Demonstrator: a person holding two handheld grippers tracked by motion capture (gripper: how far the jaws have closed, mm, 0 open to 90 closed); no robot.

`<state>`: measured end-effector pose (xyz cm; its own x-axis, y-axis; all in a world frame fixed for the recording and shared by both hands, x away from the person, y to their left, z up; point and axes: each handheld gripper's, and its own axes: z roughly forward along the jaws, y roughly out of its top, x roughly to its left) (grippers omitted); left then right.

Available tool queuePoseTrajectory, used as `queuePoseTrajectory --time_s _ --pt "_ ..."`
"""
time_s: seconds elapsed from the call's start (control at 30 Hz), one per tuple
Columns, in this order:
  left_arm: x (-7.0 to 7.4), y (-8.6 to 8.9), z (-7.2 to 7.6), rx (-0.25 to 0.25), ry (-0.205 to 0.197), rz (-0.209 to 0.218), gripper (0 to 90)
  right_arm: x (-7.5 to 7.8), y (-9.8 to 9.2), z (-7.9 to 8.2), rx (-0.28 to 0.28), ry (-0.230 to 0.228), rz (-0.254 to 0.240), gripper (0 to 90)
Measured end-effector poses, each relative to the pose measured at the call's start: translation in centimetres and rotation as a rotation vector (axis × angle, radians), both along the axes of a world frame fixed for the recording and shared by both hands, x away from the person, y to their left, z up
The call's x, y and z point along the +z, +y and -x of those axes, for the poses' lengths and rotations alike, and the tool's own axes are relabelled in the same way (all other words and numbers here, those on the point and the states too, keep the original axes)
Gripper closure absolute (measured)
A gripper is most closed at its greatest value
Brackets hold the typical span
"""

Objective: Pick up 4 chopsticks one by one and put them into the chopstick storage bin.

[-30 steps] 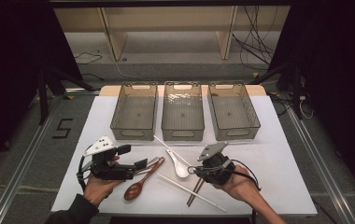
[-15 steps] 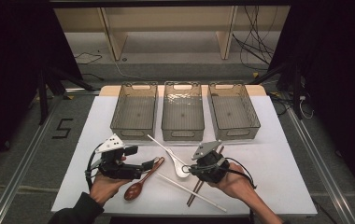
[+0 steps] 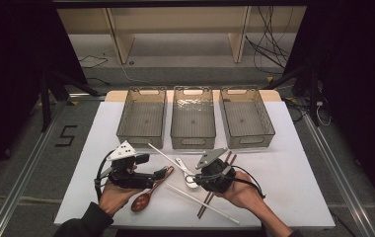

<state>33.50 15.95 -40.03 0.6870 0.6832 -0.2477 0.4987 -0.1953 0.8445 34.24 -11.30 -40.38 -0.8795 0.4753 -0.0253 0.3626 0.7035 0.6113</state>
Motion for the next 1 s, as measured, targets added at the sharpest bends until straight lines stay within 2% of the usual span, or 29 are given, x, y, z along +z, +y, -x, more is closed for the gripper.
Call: queuePoseTrajectory --time_s 0.13,0.3,0.37,0.43,0.5,0.6,0.73,0.8,0.9,1.0 --pt "0.2 0.2 0.0 0.007 -0.012 -0.019 14.1 0.1 0.2 0.0 0.020 0.004 0.017 85.2" --pt "0.5 0.9 -0.2 0.029 -0.041 -0.082 13.9 0.0 0.3 0.2 0.046 0.003 0.046 85.2" --pt "0.6 1.1 -0.5 0.022 -0.034 -0.119 13.9 -0.1 0.3 0.2 0.064 0.001 0.070 85.2" --pt "0.6 1.1 -0.8 -0.017 -0.021 -0.170 14.5 -0.3 0.4 0.3 0.077 0.005 0.101 85.2" --pt "0.7 0.7 -0.8 -0.051 -0.022 -0.233 14.5 -0.5 0.6 0.5 0.093 0.013 0.132 85.2" --pt "0.8 -0.1 -0.7 -0.115 -0.022 -0.305 14.6 -0.8 0.8 0.6 0.134 0.014 0.167 85.2" --pt "1.1 -1.3 -0.6 -0.192 -0.031 -0.377 15.8 -1.0 1.1 0.8 0.191 -0.006 0.215 85.2" --pt "1.1 -1.8 -0.7 -0.239 0.001 -0.393 16.7 -1.0 1.2 0.9 0.217 -0.023 0.230 85.2" --pt "0.9 -2.6 -0.9 -0.301 0.038 -0.442 18.3 -0.8 1.4 1.1 0.250 -0.035 0.254 85.2" --pt "0.7 -3.5 -1.0 -0.343 0.068 -0.465 21.0 -0.8 1.5 1.2 0.285 -0.063 0.271 85.2"
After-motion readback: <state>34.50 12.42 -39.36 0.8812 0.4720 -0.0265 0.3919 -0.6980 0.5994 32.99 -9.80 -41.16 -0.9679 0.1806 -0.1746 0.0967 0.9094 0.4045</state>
